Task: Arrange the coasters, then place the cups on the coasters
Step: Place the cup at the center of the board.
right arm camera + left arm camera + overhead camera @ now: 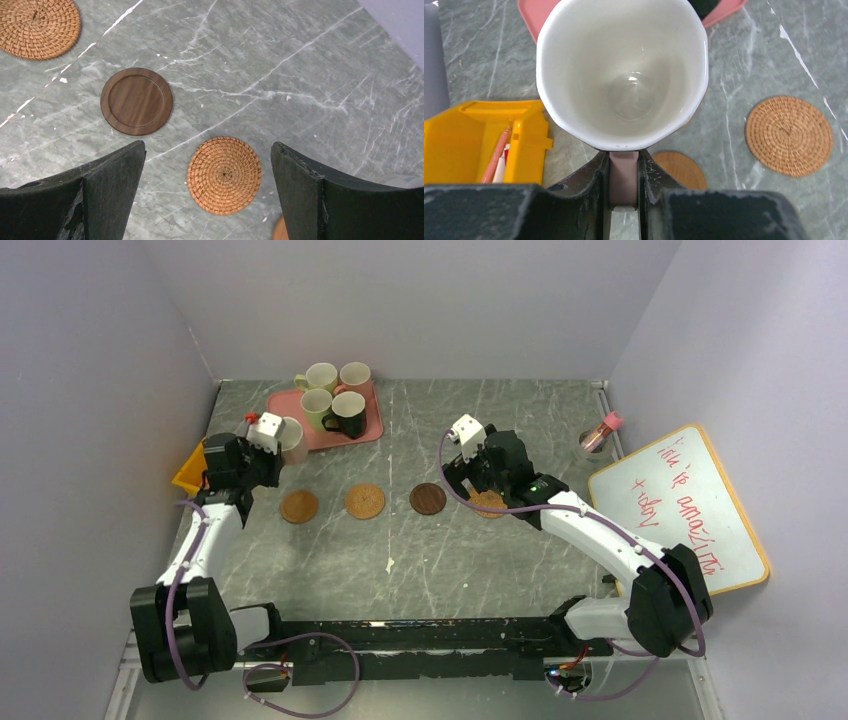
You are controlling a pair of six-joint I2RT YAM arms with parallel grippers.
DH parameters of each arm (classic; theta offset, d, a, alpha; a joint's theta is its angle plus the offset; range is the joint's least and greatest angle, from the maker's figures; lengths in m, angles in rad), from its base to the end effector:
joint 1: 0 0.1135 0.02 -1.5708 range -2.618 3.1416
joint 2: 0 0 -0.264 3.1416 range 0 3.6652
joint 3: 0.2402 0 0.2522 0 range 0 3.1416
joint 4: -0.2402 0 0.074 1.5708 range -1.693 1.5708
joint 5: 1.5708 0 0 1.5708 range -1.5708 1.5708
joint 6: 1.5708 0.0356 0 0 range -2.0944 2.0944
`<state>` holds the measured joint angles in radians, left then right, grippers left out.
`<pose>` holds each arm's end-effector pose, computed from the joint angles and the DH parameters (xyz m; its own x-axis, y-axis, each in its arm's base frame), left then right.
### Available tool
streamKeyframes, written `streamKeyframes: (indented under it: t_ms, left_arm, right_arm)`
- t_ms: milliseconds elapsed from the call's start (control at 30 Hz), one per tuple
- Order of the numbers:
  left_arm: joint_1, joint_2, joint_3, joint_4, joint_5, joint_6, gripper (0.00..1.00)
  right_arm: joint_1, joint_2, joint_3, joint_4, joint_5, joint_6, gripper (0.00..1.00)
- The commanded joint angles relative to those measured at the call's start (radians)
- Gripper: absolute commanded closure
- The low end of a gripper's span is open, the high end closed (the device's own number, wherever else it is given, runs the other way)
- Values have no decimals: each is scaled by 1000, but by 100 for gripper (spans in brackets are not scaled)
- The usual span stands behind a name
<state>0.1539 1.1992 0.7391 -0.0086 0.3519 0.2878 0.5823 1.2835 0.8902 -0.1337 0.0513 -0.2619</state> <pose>0.2648 0.0287 0.2559 -0.3826 0.2103 -0.8997 0.2801 0.9543 0.1039 0.2425 0.1575 0.2731 -0.2731 -0.4894 -0.8282 -0.6035 0.7576 -0.2487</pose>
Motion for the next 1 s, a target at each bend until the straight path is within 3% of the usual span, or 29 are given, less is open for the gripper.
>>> streamKeyframes:
  t_ms: [0, 967]
  left_arm:
    - [11, -81, -17, 24, 70, 76, 95]
    - [84, -206, -174, -96, 205, 239, 95]
  right_arm:
    - [-1, -24, 6, 11, -16, -7, 0]
    - [-1, -12, 4, 14, -11, -13, 0]
